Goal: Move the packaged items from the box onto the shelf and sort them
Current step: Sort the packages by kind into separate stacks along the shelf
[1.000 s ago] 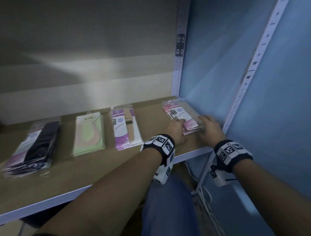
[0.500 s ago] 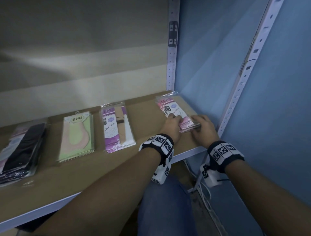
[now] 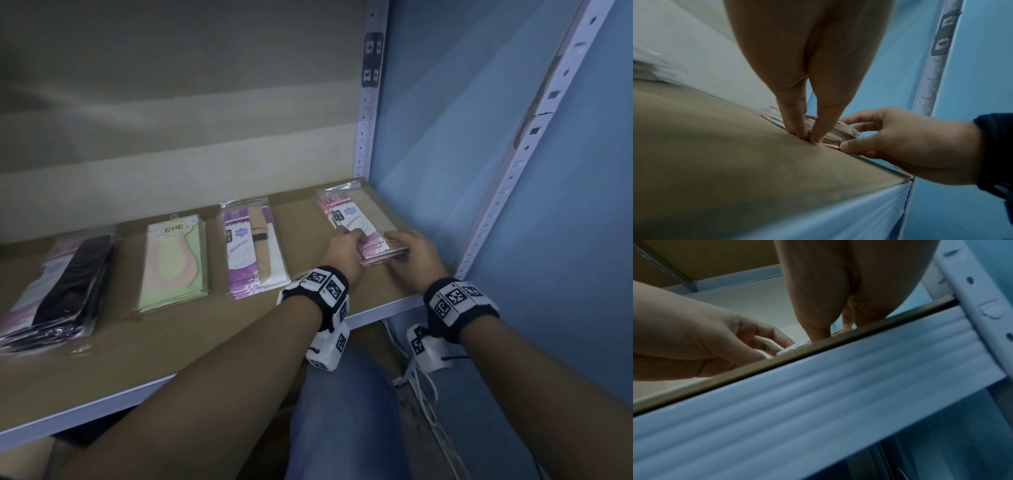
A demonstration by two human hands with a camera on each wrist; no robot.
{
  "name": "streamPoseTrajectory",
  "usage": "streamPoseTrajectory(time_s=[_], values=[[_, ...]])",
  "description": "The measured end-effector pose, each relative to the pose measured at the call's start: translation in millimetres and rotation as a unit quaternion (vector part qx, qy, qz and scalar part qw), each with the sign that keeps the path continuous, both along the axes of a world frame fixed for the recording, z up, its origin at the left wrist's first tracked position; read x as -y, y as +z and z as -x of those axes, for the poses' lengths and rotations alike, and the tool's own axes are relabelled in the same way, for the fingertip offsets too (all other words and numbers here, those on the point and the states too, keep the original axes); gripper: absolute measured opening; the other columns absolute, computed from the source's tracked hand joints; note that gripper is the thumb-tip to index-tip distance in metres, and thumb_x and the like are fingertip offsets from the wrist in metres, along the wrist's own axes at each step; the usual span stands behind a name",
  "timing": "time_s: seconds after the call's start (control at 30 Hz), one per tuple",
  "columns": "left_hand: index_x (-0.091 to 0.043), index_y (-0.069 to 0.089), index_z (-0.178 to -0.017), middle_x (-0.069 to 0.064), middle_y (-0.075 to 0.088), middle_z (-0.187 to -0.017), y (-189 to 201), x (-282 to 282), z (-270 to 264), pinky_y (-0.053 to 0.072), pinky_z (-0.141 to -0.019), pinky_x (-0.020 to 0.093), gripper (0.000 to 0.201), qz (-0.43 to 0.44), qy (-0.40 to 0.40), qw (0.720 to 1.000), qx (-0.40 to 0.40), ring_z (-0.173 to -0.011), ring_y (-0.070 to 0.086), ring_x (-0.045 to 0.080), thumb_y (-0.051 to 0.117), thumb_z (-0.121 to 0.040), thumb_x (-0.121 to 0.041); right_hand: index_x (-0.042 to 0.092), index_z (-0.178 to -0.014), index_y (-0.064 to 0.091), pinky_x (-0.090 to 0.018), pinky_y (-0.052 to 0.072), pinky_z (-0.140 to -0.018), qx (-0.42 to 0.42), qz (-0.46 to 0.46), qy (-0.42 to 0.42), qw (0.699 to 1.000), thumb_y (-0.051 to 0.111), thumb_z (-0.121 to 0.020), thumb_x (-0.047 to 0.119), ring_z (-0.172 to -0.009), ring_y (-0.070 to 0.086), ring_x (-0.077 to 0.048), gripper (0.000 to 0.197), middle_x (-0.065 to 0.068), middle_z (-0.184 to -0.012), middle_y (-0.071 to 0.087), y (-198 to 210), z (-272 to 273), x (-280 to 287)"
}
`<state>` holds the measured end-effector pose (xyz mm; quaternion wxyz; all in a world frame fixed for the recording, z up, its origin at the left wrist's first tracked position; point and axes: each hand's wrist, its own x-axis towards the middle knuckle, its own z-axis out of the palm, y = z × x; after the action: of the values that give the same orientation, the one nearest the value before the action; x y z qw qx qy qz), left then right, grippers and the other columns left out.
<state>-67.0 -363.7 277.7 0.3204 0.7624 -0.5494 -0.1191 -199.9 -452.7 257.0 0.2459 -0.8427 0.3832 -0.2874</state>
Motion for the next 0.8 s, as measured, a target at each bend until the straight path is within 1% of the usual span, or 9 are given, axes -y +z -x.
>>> streamPoseTrajectory(time_s=[0.07,0.13,0.17,0.23,0.33,0.43,0.53,0.63,0.8], values=[[-0.005,0.061,-0.114,0.015,0.054,-0.125,1,-7,-8,0.034,-0.08,0.014,0.03,-0.003,0.007,1.0,-0.005,-0.109,0.057,0.029,0.058,-0.084,0.0,0.009,-0.117,0.066,-0.026,0.044,-0.095,-0.007,0.012,0.006,1.0,0.073,-0.068,-0.001,-0.103,0.061,-0.027,0.05,-0.011,-0.117,0.062,1,-8,-4],[-0.005,0.06,-0.114,0.014,0.055,-0.125,2,-13,-16,0.036,-0.081,0.015,0.03,-0.009,0.016,1.0,-0.009,-0.11,0.058,0.028,0.058,-0.085,0.0,0.008,-0.116,0.067,-0.016,0.038,-0.089,-0.01,0.019,0.01,1.0,0.074,-0.067,0.0,-0.102,0.061,-0.026,0.05,-0.012,-0.116,0.063,-1,-17,-8],[-0.006,0.06,-0.114,0.014,0.056,-0.125,2,-17,-20,0.036,-0.082,0.016,0.03,-0.013,0.02,1.0,-0.01,-0.11,0.058,0.028,0.058,-0.084,0.0,0.007,-0.116,0.067,-0.013,0.036,-0.088,-0.009,0.018,0.012,1.0,0.073,-0.067,-0.001,-0.102,0.061,-0.026,0.049,-0.012,-0.116,0.063,-1,-21,-11],[-0.007,0.06,-0.114,0.013,0.054,-0.127,2,-22,-27,0.038,-0.085,0.017,0.033,-0.02,0.027,0.999,-0.016,-0.111,0.058,0.027,0.059,-0.083,0.001,0.007,-0.116,0.066,-0.014,0.037,-0.089,-0.002,0.01,0.023,1.0,0.072,-0.068,-0.002,-0.103,0.06,-0.027,0.049,-0.012,-0.117,0.061,-3,-29,-16],[-0.009,0.06,-0.114,0.012,0.052,-0.128,0,-30,-36,0.04,-0.087,0.019,0.034,-0.032,0.037,0.999,-0.014,-0.111,0.058,0.028,0.06,-0.081,0.001,0.007,-0.118,0.064,-0.01,0.032,-0.086,-0.013,0.01,0.033,0.999,0.071,-0.07,-0.003,-0.105,0.059,-0.026,0.049,-0.011,-0.119,0.06,-2,-38,-23],[-0.009,0.06,-0.115,0.012,0.049,-0.129,-1,-35,-43,0.04,-0.091,0.02,0.036,-0.035,0.045,0.998,-0.02,-0.111,0.057,0.028,0.062,-0.08,0.001,0.008,-0.121,0.062,-0.01,0.032,-0.086,-0.032,0.01,0.036,0.999,0.068,-0.073,-0.002,-0.107,0.058,-0.025,0.049,-0.01,-0.121,0.059,1,-45,-29],[-0.009,0.059,-0.116,0.013,0.048,-0.13,-1,-39,-45,0.041,-0.095,0.023,0.038,-0.036,0.05,0.998,-0.017,-0.113,0.055,0.028,0.062,-0.08,0.001,0.01,-0.123,0.061,-0.016,0.035,-0.09,-0.04,0.006,0.041,0.998,0.068,-0.075,-0.001,-0.108,0.058,-0.026,0.05,-0.01,-0.123,0.058,3,-48,-34],[-0.01,0.059,-0.117,0.013,0.049,-0.131,-2,-42,-44,0.041,-0.096,0.024,0.039,-0.033,0.054,0.998,-0.021,-0.115,0.055,0.028,0.059,-0.08,0.003,0.011,-0.124,0.06,-0.02,0.037,-0.093,-0.051,0.008,0.04,0.998,0.067,-0.075,0.0,-0.11,0.057,-0.026,0.051,-0.01,-0.123,0.057,3,-48,-36],[-0.01,0.059,-0.118,0.013,0.049,-0.133,1,-44,-41,0.041,-0.098,0.025,0.037,-0.037,0.055,0.997,-0.028,-0.116,0.055,0.028,0.056,-0.083,0.003,0.011,-0.124,0.059,-0.021,0.036,-0.096,-0.057,0.001,0.04,0.998,0.062,-0.076,-0.005,-0.113,0.055,-0.027,0.051,-0.011,-0.124,0.056,5,-47,-37]])
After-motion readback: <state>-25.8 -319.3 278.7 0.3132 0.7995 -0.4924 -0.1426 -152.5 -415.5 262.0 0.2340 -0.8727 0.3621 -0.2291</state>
